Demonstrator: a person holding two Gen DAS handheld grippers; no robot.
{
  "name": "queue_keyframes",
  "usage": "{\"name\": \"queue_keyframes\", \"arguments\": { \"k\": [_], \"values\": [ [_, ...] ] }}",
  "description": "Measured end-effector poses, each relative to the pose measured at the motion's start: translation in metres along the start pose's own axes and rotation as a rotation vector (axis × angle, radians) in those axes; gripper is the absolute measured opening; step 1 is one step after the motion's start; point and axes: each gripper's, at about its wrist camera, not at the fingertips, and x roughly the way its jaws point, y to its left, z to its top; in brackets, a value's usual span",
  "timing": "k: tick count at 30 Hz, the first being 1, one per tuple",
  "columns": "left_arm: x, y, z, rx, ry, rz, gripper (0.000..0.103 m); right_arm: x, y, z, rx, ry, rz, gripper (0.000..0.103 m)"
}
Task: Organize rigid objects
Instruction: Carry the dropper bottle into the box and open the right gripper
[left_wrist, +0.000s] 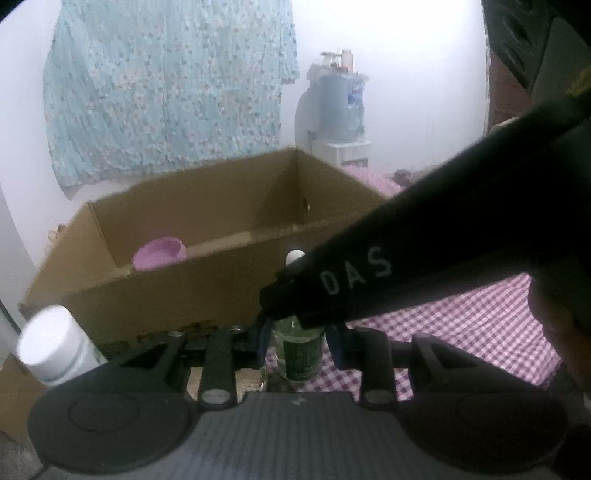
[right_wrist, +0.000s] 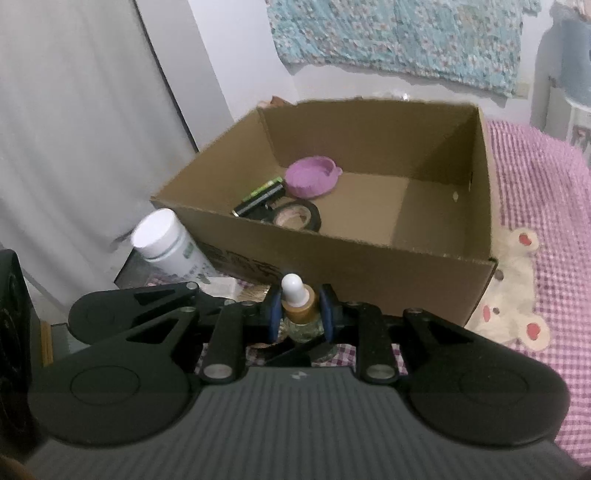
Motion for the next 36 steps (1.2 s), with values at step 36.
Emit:
{"name": "queue_keyframes", "arguments": {
  "k": [36],
  "values": [
    [0.120,0.089,0.073,-0.229,0.272,-0.036,0.033,0.097,-0.043,0.116,0.049,0.201,0.105,0.020]
  ]
}}
